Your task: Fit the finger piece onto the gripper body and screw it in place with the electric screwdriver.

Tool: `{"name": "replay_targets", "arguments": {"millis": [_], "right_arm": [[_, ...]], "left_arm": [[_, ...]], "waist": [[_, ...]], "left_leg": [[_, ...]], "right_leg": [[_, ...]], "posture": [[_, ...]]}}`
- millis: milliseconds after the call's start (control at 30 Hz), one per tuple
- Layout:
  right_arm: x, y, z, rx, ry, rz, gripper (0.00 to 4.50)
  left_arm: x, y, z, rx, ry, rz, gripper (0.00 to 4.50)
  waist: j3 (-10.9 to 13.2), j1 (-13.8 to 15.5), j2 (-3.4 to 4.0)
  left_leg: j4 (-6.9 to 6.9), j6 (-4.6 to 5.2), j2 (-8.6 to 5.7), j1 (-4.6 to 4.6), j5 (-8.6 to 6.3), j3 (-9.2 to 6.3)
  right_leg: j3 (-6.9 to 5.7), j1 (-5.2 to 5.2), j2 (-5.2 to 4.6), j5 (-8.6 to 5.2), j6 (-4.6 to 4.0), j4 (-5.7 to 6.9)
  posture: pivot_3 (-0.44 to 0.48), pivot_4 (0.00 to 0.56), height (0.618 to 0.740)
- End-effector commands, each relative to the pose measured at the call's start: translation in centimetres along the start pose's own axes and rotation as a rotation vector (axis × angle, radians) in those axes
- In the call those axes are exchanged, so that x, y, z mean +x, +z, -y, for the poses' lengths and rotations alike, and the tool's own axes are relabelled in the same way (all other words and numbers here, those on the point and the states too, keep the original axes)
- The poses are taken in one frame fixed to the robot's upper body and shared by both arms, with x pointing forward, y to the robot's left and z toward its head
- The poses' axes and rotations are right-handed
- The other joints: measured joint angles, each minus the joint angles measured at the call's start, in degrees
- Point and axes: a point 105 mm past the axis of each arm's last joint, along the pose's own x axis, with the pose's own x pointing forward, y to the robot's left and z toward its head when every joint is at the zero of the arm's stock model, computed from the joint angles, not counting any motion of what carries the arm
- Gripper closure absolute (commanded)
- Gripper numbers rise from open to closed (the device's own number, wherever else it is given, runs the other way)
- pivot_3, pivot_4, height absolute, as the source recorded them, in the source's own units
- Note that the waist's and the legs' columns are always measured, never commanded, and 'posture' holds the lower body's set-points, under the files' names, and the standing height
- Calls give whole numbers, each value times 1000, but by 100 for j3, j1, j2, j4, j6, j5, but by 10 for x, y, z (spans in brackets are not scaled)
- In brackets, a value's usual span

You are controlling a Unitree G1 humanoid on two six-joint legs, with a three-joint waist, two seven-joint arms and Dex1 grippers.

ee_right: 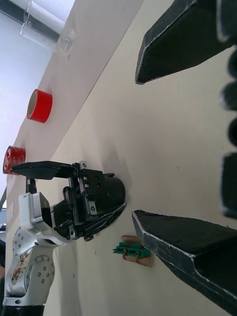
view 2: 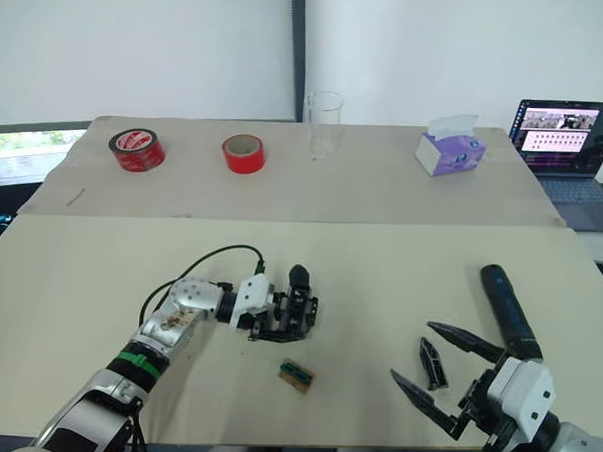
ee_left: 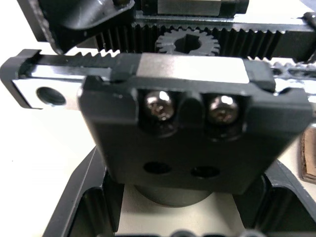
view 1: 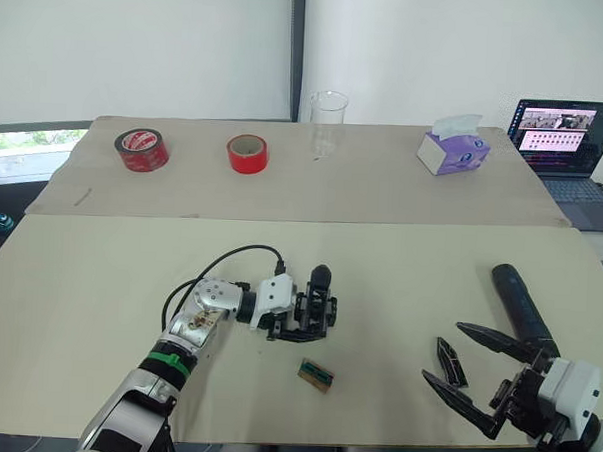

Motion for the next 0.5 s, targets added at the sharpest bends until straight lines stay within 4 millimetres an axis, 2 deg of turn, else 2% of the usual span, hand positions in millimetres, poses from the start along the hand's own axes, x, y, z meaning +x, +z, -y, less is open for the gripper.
{"name": "replay_targets", "arguments": {"millis": [33,100,167,233,400,500], "right_arm": [[2,7,-2,-16,9,17,0],[2,7,-3,-12,11,15,0],[1,7,-4,-8,11,12,0],[0,7,-5,-2,11,8,0],[-2,6,-7,6,3,-2,0],[-5,5,-7,8,-7,-10,0]], "left_arm": [[-2,-6,4,5,-30,-32,2155],[-2,-7,4,-4,-26,-29,2155],[-3,-5,4,-16,-27,-15,1133],[-4,-6,0,-16,-16,-15,379],[-5,-7,-1,-20,-36,-14,379],[-12,-5,-2,-30,-24,2,379]], "waist": [[-1,0,1],[-2,-2,3],[-3,-2,5],[-4,0,6],[-5,-1,8],[-6,-5,9]], "left_leg": [[0,0,0,0,0,0],[0,0,0,1,0,0],[-1,0,0,2,0,0],[-1,0,0,2,0,0],[0,0,0,4,0,0],[0,0,0,5,0,0]], "right_leg": [[0,0,0,0,0,0],[0,0,1,0,0,0],[0,0,1,0,0,1],[0,0,1,0,0,1],[-1,4,1,0,0,0],[-1,5,2,0,1,1]], "posture": [[0,150,740],[0,150,740],[0,150,740],[0,150,740],[0,150,740],[0,150,740]]}}
